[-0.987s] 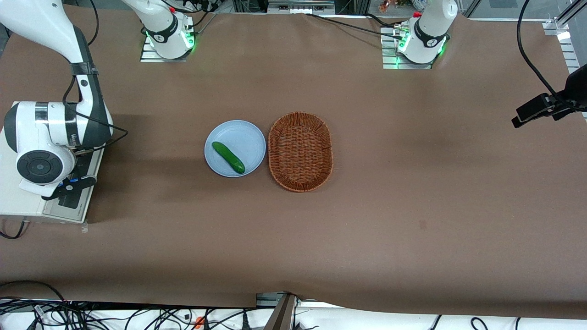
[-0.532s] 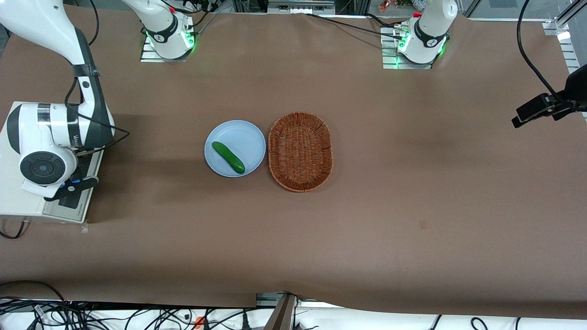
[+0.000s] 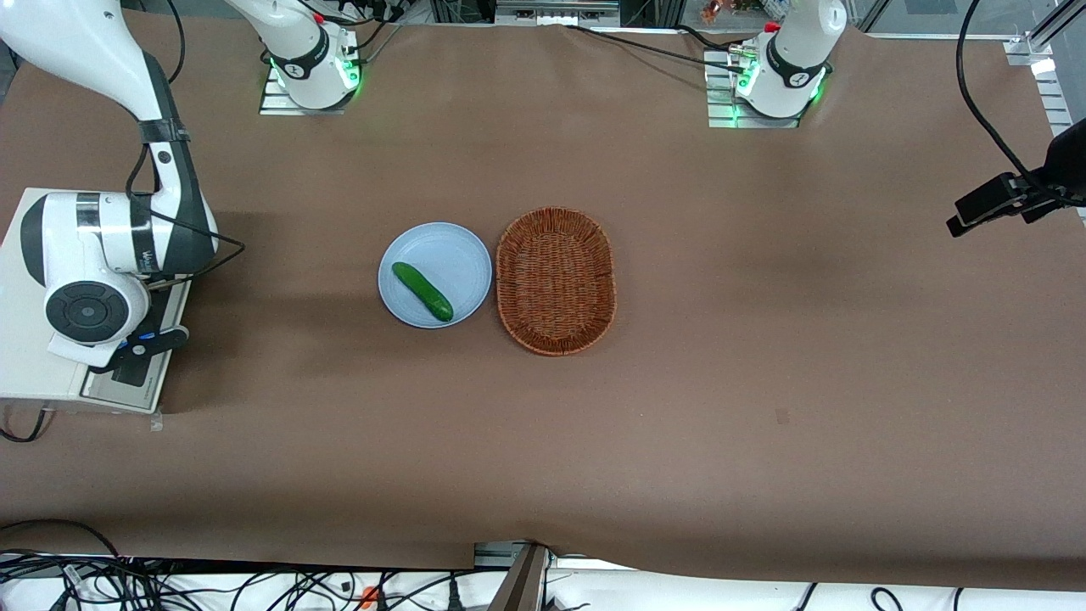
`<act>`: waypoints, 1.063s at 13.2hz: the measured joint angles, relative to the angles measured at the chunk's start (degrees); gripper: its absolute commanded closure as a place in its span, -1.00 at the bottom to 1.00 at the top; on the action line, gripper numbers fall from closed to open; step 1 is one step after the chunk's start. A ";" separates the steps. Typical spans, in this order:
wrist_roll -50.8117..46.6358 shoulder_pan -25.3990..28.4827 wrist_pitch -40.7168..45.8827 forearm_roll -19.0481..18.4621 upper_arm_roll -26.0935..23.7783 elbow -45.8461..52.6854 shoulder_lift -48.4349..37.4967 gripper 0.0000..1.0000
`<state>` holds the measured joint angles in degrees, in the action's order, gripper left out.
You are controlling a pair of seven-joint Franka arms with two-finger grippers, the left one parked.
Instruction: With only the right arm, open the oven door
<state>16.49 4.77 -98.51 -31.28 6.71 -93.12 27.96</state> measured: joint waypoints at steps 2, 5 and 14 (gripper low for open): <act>0.00 0.13 -0.04 0.48 -0.06 0.02 0.02 1.00; -0.39 0.57 -0.13 1.47 -0.15 0.09 0.08 1.00; -2.91 2.00 -3.12 9.05 -2.04 0.61 2.55 1.00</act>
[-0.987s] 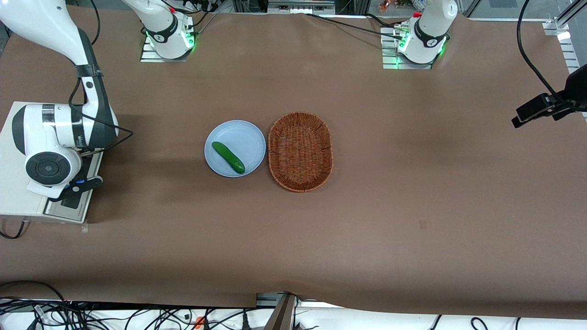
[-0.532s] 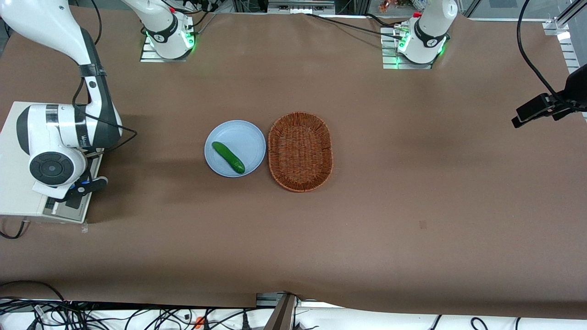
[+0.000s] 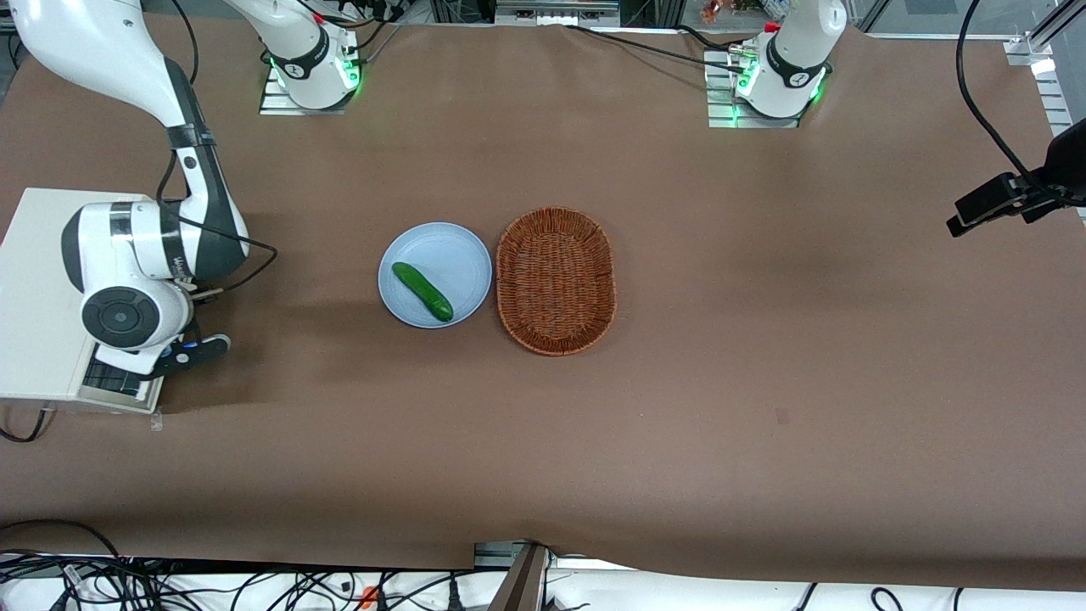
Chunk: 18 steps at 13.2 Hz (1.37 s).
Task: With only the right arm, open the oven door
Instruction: 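Pull the door handle outward and down with the right gripper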
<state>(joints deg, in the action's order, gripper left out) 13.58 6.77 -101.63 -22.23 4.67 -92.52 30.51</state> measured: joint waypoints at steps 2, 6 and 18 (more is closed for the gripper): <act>-0.67 0.31 -1.92 1.69 -0.74 -0.04 1.73 1.00; -2.02 0.37 -6.64 4.18 -1.61 -0.13 5.63 1.00; -7.41 -2.23 -13.27 19.43 0.46 0.76 11.31 1.00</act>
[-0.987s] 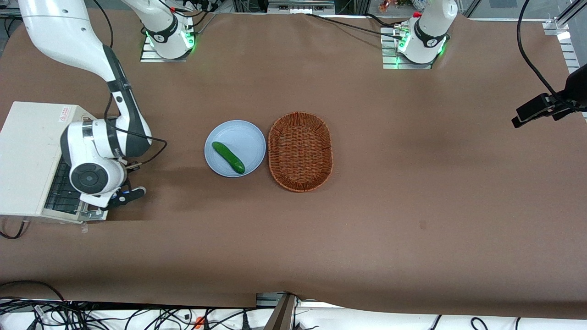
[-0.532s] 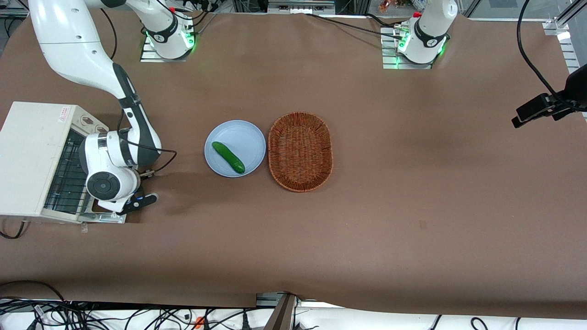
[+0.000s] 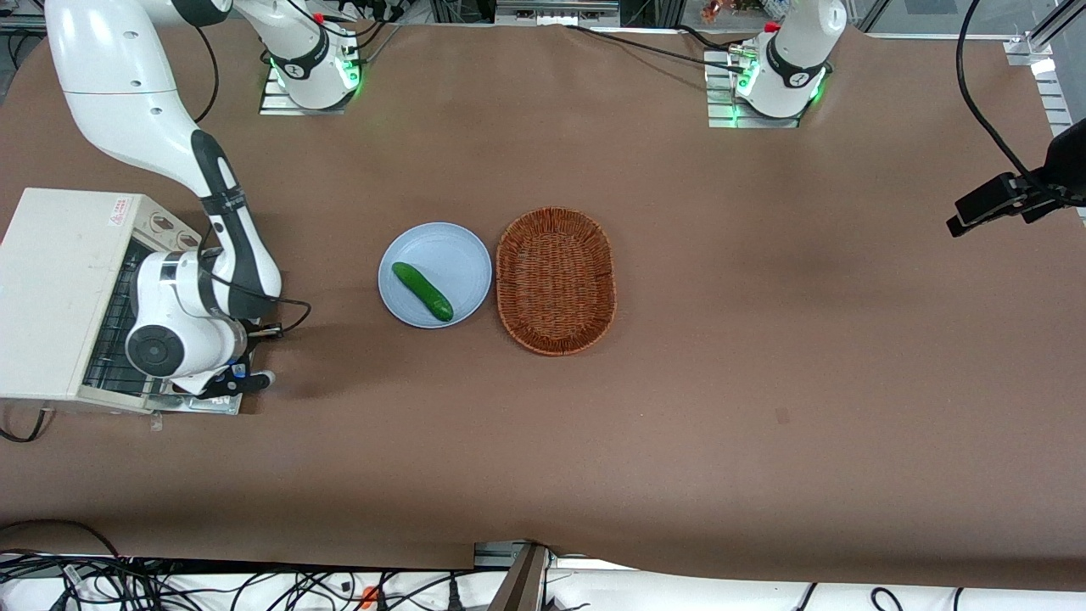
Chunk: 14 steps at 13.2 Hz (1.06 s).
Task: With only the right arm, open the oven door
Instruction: 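Pull the door handle outward and down with the right gripper, then lower the oven door flat and release it from the right gripper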
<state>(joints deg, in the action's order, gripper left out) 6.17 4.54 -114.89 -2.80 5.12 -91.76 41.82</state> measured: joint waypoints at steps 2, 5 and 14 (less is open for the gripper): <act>-2.51 -0.27 1.10 2.40 0.52 0.25 0.00 1.00; -6.74 -0.17 2.73 3.34 0.40 0.22 0.02 1.00; -11.94 0.52 10.07 3.83 -1.64 5.98 -0.19 0.12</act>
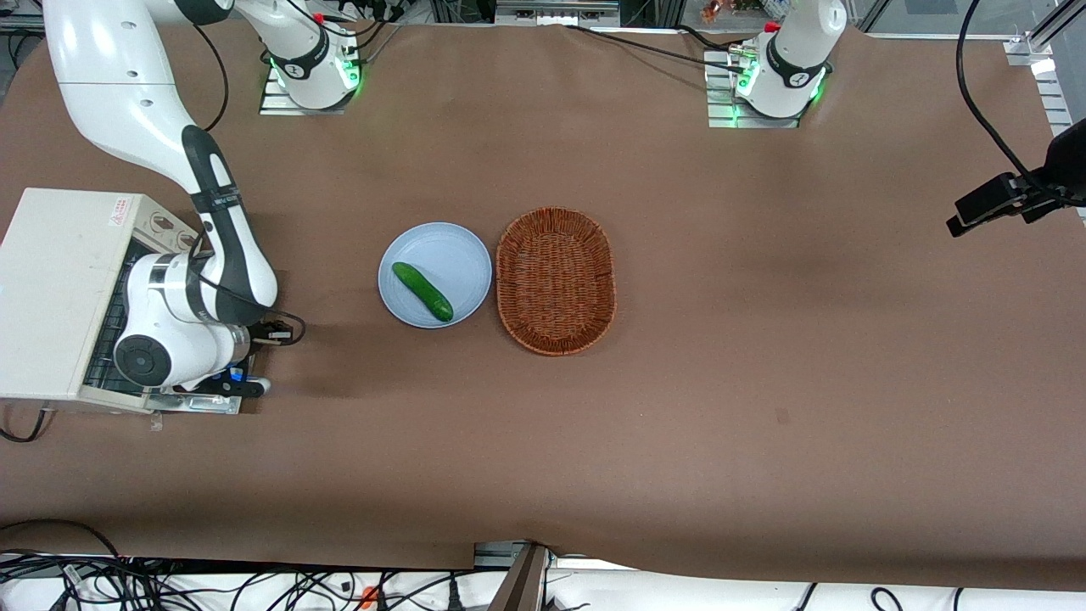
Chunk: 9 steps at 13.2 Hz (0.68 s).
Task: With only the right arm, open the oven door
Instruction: 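Lower the oven door flat and release it from the right gripper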
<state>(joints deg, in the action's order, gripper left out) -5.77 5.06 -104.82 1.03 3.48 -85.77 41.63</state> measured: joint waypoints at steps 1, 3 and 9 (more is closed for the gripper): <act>0.02 0.00 1.96 0.00 0.00 1.66 -0.18 -0.50; 0.60 0.01 5.61 0.00 0.00 4.39 -1.11 -1.00; 5.62 -0.23 11.13 0.00 0.04 5.72 -6.89 -1.00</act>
<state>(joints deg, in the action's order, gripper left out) -0.15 4.83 -93.69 1.03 3.52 -80.06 34.74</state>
